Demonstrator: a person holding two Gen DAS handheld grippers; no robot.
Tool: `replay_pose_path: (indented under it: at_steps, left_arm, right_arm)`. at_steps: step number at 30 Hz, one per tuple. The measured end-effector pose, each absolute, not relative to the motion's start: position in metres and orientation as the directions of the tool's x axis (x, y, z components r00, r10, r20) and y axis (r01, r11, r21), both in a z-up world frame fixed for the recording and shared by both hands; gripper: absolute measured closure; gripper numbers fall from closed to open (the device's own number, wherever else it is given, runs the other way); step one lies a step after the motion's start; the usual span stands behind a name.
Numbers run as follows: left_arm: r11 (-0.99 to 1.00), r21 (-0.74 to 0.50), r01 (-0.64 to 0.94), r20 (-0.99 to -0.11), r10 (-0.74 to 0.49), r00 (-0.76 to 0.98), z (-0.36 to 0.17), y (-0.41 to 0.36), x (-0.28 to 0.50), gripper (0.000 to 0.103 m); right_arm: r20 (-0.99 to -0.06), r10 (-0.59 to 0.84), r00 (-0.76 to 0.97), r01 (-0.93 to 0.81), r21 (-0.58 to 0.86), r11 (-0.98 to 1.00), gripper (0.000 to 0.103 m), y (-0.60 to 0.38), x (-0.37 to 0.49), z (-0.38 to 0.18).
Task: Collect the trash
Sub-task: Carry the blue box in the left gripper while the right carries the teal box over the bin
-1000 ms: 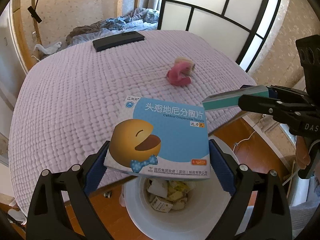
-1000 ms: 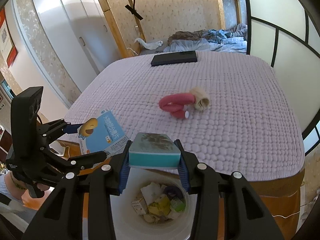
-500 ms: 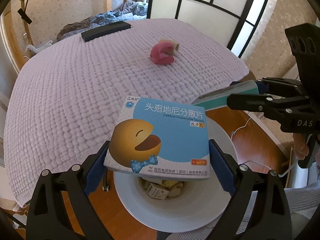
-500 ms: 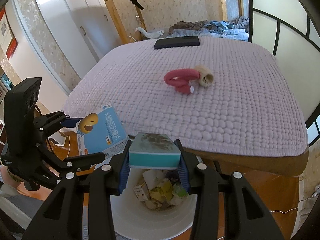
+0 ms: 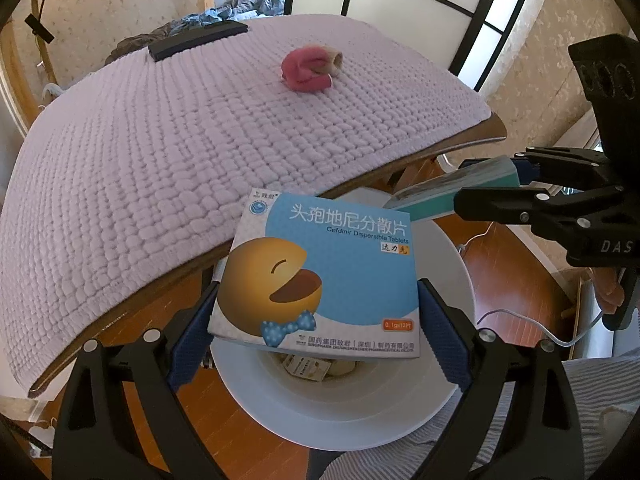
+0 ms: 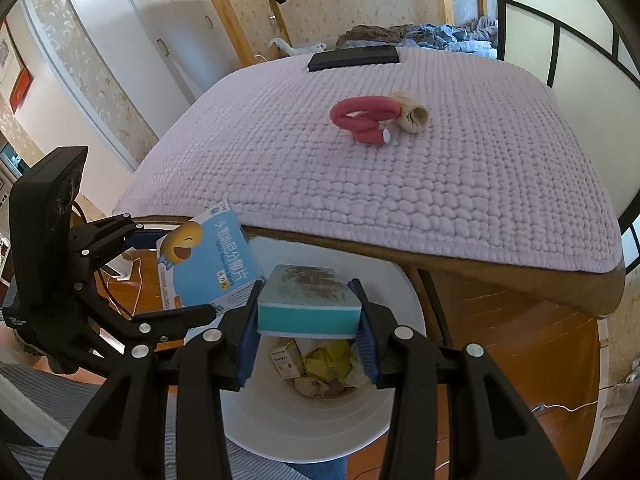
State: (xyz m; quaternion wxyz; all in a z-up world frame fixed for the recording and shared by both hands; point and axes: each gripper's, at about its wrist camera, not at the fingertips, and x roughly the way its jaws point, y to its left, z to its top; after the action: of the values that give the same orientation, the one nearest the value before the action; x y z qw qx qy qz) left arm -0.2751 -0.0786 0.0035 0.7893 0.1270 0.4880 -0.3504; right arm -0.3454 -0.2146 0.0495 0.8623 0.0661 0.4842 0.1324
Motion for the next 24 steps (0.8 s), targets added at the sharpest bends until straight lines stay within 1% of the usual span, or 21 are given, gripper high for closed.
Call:
replay_pose_path:
  at_steps: [24]
  left_arm:
    - [0.732, -0.142, 0.666, -0.889, -0.390, 0.239, -0.028, -0.083, -0.276, 0.009]
  right_arm:
    - [-0.857, 0.279, 0.433, -0.161, 0.231, 0.959, 0.062, -0.206, -0.347, 0.013]
